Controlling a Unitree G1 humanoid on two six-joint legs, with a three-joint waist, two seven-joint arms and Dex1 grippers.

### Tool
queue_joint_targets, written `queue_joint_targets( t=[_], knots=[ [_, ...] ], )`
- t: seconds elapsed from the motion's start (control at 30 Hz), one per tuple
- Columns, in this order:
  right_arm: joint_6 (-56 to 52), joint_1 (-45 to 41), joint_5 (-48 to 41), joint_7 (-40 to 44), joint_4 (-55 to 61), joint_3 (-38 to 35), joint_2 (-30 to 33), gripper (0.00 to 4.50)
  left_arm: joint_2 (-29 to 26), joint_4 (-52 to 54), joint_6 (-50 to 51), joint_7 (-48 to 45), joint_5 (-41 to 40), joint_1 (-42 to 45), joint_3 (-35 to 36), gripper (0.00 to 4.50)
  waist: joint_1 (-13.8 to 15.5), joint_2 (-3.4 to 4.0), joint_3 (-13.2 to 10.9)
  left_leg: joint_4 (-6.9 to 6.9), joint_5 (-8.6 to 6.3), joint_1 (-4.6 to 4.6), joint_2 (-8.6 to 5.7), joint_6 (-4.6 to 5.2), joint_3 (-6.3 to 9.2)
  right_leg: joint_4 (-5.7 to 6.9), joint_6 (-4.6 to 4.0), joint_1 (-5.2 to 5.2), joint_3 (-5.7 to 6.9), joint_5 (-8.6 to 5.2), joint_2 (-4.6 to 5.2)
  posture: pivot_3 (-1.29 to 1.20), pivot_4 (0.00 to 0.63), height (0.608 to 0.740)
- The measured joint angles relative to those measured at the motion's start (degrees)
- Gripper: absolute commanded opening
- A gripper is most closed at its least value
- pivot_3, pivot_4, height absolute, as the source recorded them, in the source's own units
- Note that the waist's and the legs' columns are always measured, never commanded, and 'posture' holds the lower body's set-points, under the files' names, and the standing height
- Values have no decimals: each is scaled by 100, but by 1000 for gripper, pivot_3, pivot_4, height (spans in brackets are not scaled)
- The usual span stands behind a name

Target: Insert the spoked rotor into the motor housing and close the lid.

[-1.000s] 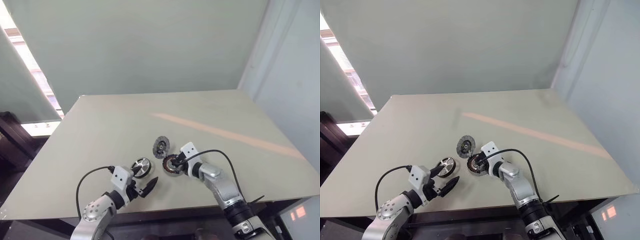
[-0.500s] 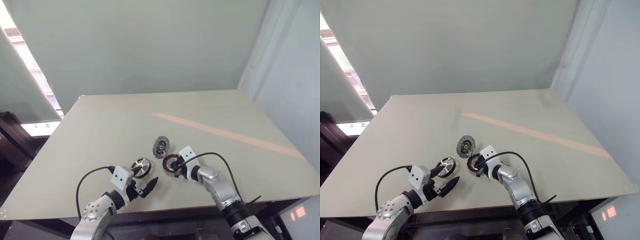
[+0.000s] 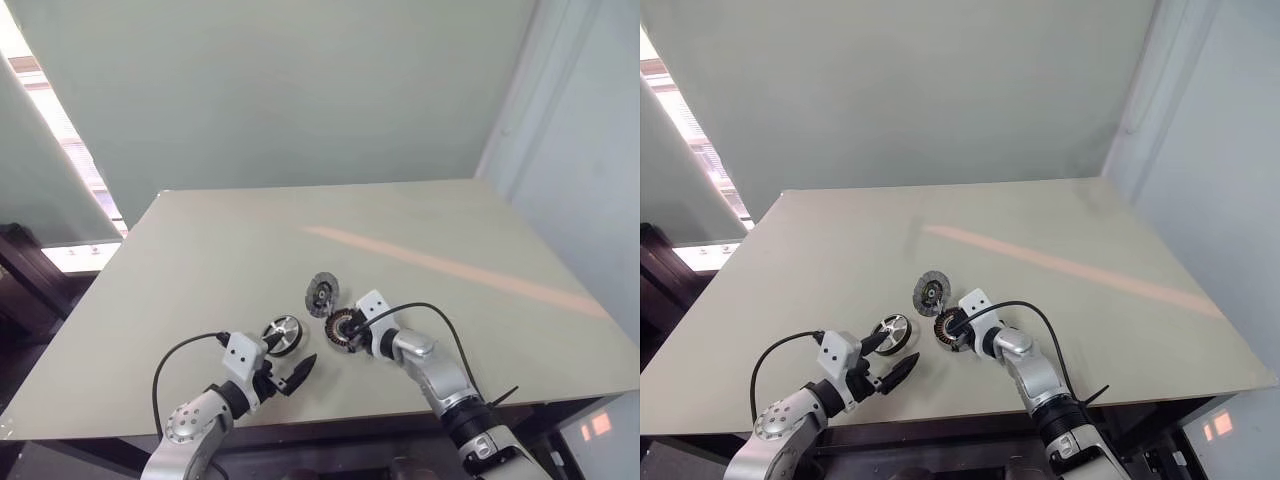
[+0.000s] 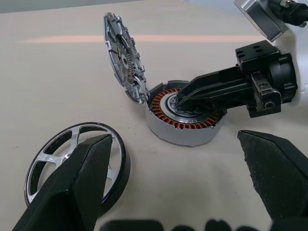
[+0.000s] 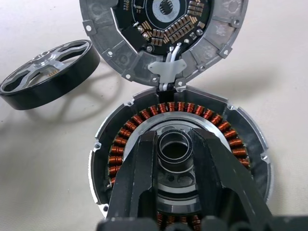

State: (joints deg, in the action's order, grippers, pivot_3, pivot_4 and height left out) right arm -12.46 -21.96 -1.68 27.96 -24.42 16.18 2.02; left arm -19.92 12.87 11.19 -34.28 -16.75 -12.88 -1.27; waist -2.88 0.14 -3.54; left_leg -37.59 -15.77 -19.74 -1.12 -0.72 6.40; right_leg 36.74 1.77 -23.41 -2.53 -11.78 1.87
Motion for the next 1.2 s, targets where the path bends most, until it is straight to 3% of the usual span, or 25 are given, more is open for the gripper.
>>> queue_joint_targets(
  t=[0.9, 1.2],
  knots=[
    [-17, 1, 7, 25, 0, -26, 34, 703, 0, 0, 0, -17, 3, 3, -12, 4500, 0, 0, 0, 0, 0, 1, 0, 0, 0, 0, 0, 1, 0, 0, 0, 0, 0, 740],
    [-26, 11, 6, 106, 1, -18, 18, 3845, 1, 0, -1, -17, 15, 4, -31, 4500, 0, 0, 0, -2, 0, 1, 0, 0, 0, 0, 0, 2, 0, 0, 0, 0, 0, 740]
  ],
)
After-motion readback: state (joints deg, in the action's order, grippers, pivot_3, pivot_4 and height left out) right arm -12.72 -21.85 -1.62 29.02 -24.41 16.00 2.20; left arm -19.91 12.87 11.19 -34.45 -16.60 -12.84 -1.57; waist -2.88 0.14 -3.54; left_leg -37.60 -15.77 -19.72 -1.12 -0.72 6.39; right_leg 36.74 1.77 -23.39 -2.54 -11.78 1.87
